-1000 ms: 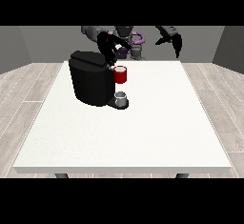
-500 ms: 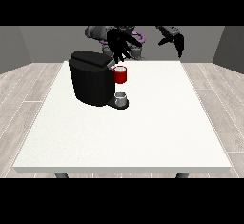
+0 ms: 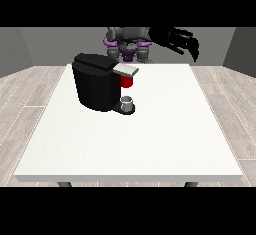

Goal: Insert the coffee pod into the coffee machine and close the lid

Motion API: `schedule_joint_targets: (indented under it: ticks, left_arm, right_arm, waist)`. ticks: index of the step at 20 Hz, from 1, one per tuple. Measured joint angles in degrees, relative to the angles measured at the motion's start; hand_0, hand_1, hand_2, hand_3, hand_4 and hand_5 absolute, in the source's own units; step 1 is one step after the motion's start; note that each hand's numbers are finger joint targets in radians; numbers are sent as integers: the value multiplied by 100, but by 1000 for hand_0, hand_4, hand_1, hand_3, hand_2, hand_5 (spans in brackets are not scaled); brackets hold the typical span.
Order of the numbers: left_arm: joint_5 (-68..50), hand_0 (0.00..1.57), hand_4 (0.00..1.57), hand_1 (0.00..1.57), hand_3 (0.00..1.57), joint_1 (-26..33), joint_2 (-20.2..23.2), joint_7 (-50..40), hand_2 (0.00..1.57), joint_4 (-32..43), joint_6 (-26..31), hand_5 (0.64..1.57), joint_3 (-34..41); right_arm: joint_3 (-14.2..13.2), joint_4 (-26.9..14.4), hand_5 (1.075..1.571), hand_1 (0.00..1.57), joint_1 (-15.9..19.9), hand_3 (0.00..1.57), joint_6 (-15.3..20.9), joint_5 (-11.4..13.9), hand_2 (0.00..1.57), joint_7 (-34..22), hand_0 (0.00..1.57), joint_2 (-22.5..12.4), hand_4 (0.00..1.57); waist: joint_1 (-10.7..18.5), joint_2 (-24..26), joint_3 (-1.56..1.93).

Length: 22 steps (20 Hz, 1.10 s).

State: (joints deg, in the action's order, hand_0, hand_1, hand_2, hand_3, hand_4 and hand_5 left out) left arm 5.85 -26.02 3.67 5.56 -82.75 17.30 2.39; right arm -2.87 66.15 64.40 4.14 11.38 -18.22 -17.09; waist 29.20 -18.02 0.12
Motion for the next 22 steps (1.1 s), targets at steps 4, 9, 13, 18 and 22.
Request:
schedule_joint_targets:
  ticks: [4, 9, 13, 18, 22]
  left_arm:
    - [-93, 0, 312, 0, 0, -107, 48, -17, 0, -23, 48, 1571, 68]
    - [-113, 0, 318, 0, 0, -99, 65, -6, 0, -88, 126, 1571, 11]
    - [-100, 0, 322, 0, 0, 26, 50, 26, 0, -120, 80, 1571, 15]
    - [-165, 0, 266, 0, 0, 243, 84, -3, 0, -127, 79, 1571, 95]
    - [-216, 0, 266, 0, 0, 548, 147, 89, 0, 70, 51, 1571, 260]
  right_arm:
    - [-49, -306, 1571, 0, 285, 0, 28, -46, 0, 275, 0, 159, 0]
    - [-169, -772, 1571, 0, 691, 0, 65, -61, 0, 427, 0, 218, 0]
    - [-135, -952, 1571, 0, 671, 0, 71, -89, 0, 751, 0, 435, 0]
    - [9, -980, 1571, 0, 453, 0, -44, -162, 0, 1257, 0, 786, 219]
    - [309, -806, 1571, 0, 7, 0, -57, -254, 0, 1586, 0, 1278, 259]
  waist:
    - [11, -171, -9]
    - [93, -294, -14]
    - [-51, -224, -14]
    - [-365, 69, -13]
    - [-757, 461, -13]
